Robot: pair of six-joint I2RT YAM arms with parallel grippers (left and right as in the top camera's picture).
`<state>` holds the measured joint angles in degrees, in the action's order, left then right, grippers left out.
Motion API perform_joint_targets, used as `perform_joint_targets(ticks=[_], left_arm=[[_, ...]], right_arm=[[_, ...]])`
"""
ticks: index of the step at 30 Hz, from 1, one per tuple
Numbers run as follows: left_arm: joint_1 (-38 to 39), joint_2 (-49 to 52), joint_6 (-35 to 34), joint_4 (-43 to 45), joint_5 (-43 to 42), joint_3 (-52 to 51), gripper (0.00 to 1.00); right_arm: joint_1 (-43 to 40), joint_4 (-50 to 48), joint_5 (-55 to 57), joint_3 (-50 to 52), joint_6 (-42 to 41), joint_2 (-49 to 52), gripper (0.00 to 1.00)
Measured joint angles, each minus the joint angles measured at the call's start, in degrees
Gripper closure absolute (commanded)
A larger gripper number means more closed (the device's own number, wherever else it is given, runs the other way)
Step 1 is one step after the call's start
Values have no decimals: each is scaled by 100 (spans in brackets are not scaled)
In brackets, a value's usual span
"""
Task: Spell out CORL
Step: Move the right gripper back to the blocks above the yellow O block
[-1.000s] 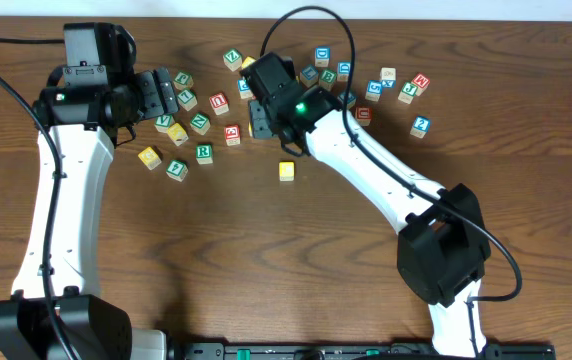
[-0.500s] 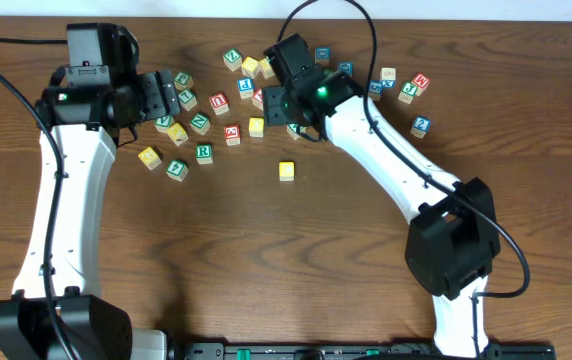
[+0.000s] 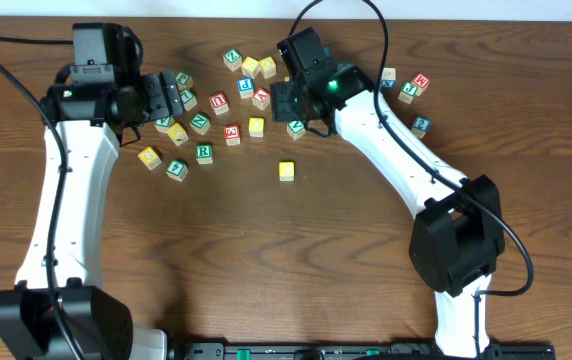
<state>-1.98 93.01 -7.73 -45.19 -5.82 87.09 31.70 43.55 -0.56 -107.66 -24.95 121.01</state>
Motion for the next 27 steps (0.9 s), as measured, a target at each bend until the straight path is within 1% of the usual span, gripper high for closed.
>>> perform_joint_targets(ticks=[13, 15, 17, 22, 27], left_arm=[[446, 63, -2, 48, 0, 0, 8], [505, 63, -35, 52, 0, 0, 8], [557, 63, -116, 59, 2, 0, 12], [627, 63, -245, 61, 57, 0, 12], [560, 63, -433, 61, 509, 0, 12]], right_arm=[[-262, 87, -142, -2, -2, 0, 42], [-299, 111, -157, -2, -2, 0, 44], [-308, 109, -199, -2, 0, 0, 46], [-267, -170, -256, -2, -66, 2, 47], [-33, -579, -267, -24, -258, 59, 48]])
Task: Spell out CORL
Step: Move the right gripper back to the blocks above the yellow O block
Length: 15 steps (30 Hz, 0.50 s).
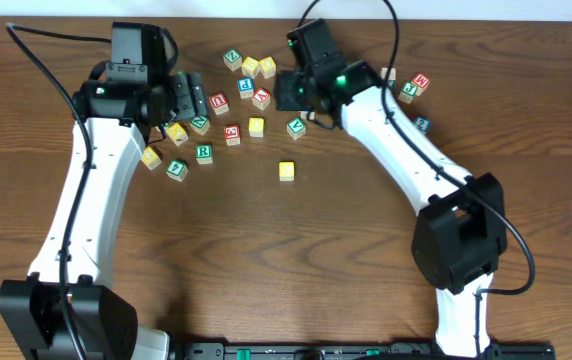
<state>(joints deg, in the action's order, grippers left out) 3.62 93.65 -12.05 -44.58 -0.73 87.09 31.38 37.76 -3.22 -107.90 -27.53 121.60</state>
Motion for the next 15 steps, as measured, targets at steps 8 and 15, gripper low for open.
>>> perform_joint_targets(ticks=[8, 15], left_arm=[[-603, 0, -151, -17, 343, 0, 12], [-824, 0, -168, -122, 413, 0, 12]], right_arm=[[442, -623, 109, -33, -267, 647, 47], [575, -739, 304, -33, -411, 1252, 45]])
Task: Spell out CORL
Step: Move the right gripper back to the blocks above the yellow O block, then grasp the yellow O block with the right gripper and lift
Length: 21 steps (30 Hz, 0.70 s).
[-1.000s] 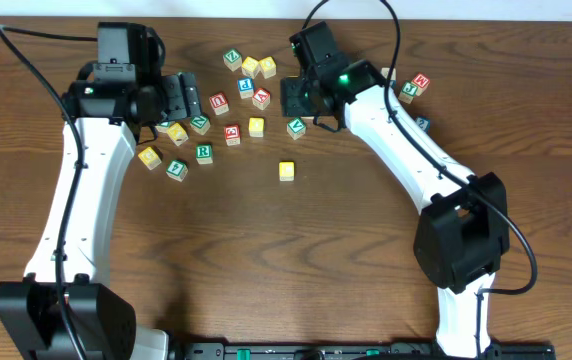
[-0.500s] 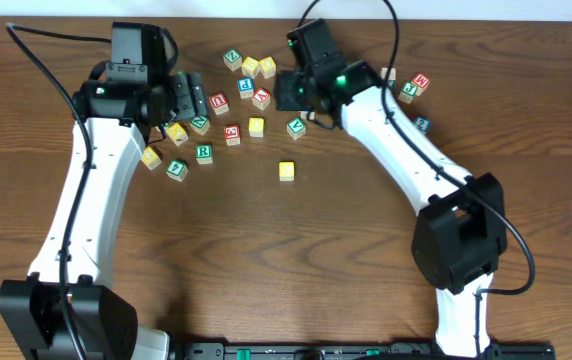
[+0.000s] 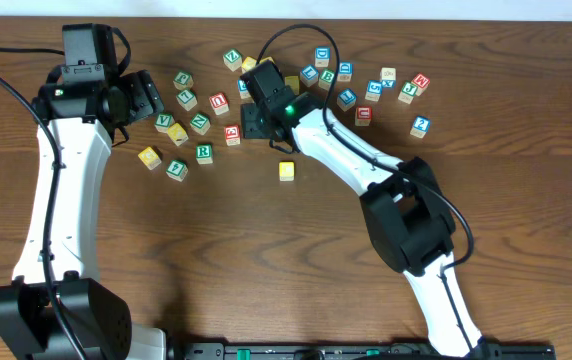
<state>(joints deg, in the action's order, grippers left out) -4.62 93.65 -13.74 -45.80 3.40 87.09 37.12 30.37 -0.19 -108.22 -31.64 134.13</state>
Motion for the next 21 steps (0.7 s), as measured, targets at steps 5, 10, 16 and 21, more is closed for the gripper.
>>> perform_joint_targets(ticks=[5, 10, 16, 21], left_arm=[[0, 0, 0, -7, 0, 0, 12], [0, 0, 0, -9, 0, 0, 12], [0, 0, 0, -13, 0, 0, 12], [0, 0, 0, -17, 0, 0, 12]], right_arm=[[-2, -103, 48, 0, -39, 151, 45], [-2, -264, 66, 0, -44, 168, 48], [-2, -382, 87, -4, -87, 334, 54], [-2, -433, 149, -11, -116, 426, 59]])
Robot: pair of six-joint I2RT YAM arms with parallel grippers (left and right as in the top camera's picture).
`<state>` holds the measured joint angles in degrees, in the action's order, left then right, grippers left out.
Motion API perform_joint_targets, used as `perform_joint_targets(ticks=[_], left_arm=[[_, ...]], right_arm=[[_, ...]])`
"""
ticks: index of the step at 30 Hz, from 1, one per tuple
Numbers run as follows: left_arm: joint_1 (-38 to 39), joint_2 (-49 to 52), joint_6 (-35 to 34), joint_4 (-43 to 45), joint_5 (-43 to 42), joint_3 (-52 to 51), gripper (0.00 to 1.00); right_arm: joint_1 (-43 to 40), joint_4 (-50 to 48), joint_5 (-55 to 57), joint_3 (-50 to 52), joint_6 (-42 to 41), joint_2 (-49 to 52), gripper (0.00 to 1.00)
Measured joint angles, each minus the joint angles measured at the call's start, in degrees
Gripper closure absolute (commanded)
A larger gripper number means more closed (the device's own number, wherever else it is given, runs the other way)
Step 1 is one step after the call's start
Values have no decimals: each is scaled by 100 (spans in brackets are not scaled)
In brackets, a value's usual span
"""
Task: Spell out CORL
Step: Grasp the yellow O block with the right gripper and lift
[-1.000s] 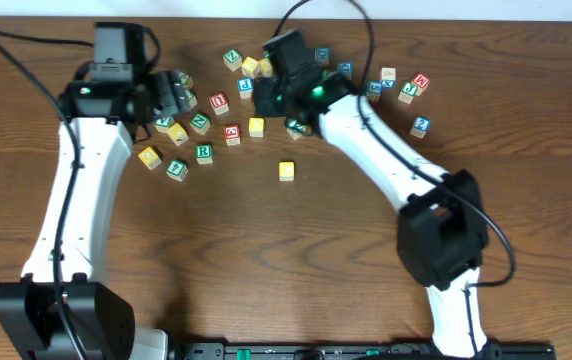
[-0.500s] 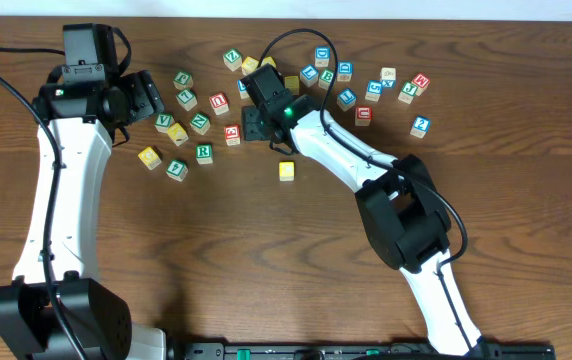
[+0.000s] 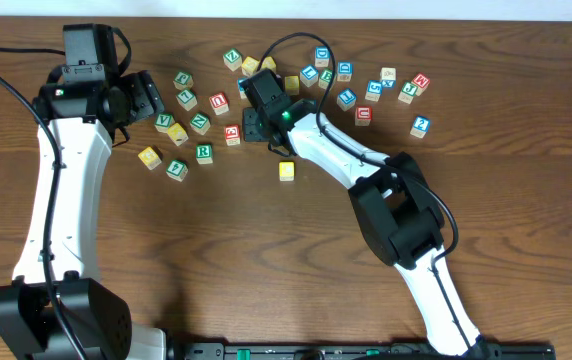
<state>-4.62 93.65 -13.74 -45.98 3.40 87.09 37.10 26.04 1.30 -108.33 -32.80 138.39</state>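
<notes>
Lettered wooden blocks lie scattered across the far half of the table. A lone yellow block sits nearest the middle, apart from the rest. A green block marked R lies in the left cluster, with a red block just beyond it. My right gripper hangs low over the blocks right of that red one and hides whatever is under it. My left gripper hovers at the left cluster's edge, beside a green block. The overhead view does not show how either pair of jaws stands.
More blocks lie at the back right, among them a blue block, another red block and a further blue block. The right arm stretches diagonally over the table's middle. A yellow block marks the cluster's left end.
The right arm's elbow and forearm have shifted a little left, with its gripper staying over the same blocks. The left arm and the visible blocks have not moved.
At first the right gripper was over the blocks at the back centre and the left gripper over the left cluster. Then the left arm stood further right. Later it was back left, and the right gripper was further left, beside the red block, where it remains.
</notes>
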Motion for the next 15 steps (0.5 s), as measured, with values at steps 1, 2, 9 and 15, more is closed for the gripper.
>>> perform_joint_targets(ticks=[1, 2, 9, 15], left_arm=[[0, 0, 0, -2, 0, 0, 12], [0, 0, 0, -2, 0, 0, 12], [0, 0, 0, -4, 0, 0, 12], [0, 0, 0, -4, 0, 0, 12]], right_arm=[[0, 7, 9, 0, -2, 2, 62], [0, 9, 26, 0, -7, 2, 65], [0, 26, 85, 0, 35, 11, 69], [0, 70, 107, -4, 203, 11, 73]])
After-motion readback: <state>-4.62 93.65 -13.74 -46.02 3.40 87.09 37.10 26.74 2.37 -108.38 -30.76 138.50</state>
